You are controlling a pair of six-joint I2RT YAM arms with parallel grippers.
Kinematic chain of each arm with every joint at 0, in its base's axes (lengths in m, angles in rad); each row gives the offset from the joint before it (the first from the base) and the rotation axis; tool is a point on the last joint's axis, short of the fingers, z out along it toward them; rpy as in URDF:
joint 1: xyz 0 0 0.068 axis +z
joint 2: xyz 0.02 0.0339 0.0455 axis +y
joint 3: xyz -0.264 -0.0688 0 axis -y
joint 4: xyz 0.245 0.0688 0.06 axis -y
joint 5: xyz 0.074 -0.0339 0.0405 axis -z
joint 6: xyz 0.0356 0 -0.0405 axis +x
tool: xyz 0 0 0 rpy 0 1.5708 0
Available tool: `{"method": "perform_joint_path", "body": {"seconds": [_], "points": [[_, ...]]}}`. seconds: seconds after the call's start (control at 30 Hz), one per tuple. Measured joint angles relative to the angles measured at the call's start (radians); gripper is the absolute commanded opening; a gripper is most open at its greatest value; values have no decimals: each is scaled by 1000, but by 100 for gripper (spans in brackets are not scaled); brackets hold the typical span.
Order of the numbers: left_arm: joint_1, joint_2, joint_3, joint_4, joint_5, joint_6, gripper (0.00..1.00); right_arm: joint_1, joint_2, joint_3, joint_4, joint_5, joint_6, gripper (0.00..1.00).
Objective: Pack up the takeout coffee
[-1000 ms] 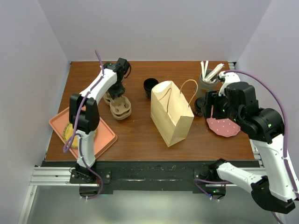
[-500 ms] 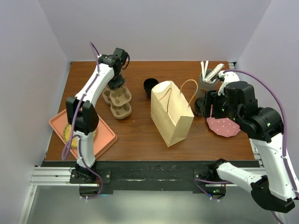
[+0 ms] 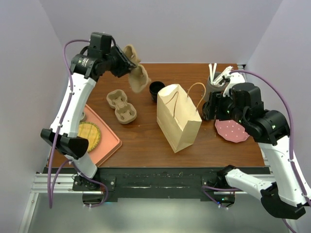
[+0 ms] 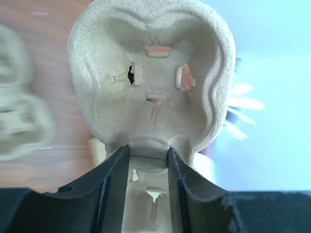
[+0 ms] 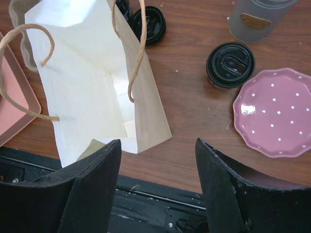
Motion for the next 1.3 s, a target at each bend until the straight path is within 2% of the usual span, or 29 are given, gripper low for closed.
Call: {"method": "perform_joint_path", "body": {"seconds": [0.13,0.27,0.6,0.77,0.9,1.17,1.3], "points": [[-32,-31,3,133,132,-86,18,0,-1,-37,37,-13,-2,66],[-118,-30,3,271,221,-161,17,0,-1,-66,60,-38,-3,66],[-311,-30,-4,510,285,-302,18,0,-13,-95,116,-61,-11,66],[-392,-32,-26,564,273,-341,18,0,-21,-108,124,-53,-4,66],[-443,-39,-116,599,264,-364,18,1,-50,-125,121,-18,13,66],[-448,-66,-258,565,206,-348,17,1,-125,-126,103,69,78,67],[-448,-101,-281,528,180,-325,16,1,-139,-126,104,72,90,67]]}}
